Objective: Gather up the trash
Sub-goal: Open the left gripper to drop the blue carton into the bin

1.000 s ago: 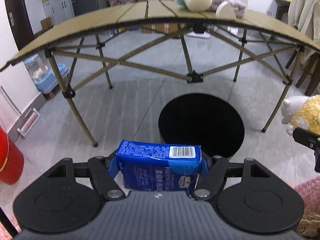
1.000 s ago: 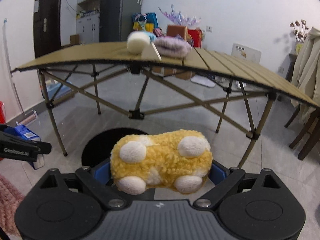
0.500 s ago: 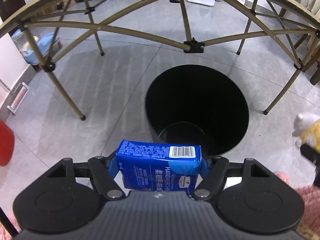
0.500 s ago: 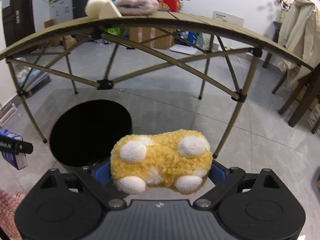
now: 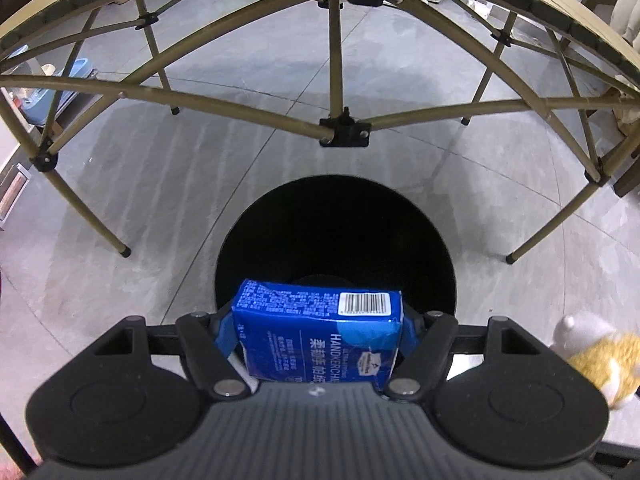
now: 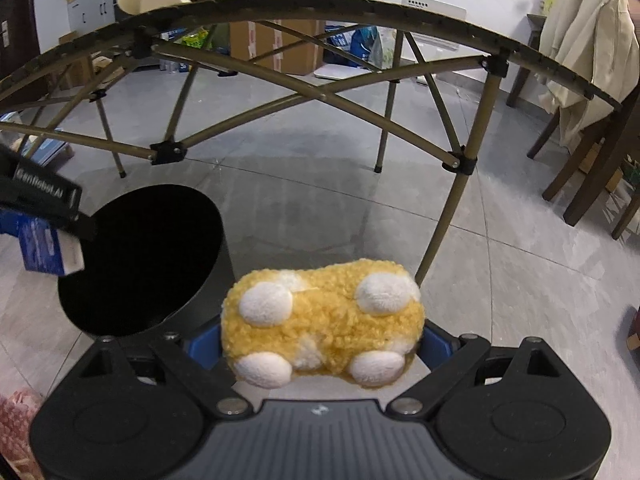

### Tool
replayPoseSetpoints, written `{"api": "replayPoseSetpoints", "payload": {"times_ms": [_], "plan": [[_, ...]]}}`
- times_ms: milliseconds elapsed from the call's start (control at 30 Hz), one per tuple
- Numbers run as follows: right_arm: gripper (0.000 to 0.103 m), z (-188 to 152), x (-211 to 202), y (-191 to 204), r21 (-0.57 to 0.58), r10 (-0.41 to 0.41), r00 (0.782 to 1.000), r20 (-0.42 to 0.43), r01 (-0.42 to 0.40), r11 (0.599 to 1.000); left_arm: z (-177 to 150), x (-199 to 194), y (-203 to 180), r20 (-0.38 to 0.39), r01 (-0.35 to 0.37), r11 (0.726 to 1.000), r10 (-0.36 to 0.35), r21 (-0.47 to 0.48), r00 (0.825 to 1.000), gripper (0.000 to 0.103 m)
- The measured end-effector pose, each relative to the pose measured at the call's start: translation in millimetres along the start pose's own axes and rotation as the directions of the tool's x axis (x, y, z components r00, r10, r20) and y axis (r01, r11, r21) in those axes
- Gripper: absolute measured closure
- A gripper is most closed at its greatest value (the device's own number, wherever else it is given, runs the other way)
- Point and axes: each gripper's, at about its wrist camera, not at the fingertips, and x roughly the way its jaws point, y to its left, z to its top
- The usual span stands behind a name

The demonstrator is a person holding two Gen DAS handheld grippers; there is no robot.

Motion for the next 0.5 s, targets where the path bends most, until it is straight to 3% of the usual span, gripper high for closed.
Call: {"api": "replayPoseSetpoints", "payload": {"times_ms": [167,233,333,500], "plan": [[0.008,3,5,0,0.008,-0.003,1.000,-0.012,0.004,1.000,8,8,-5,-0.015,0.003,1.000,-0.003,-0.013,1.000,0.030],[0.008,5,6,1,0.009,0.003,1.000,-0.014,-0.003,1.000,8,11,-7,-0.023,-0.002,1.000,0.002,-0.013,1.000,0.025],[0.008,7,9,1,0.016,0.014,1.000,-0.016,-0.014,1.000,9,12,-6,-0.021,0.006,1.000,-0.007,-0.028,1.000,0.002],[0.008,9,12,2,0.022,0.020,1.000,-0.015,-0.020,1.000,11,10,-7,0.001,-0.018,1.000,0.018,-0.013,1.000,0.000]]}}
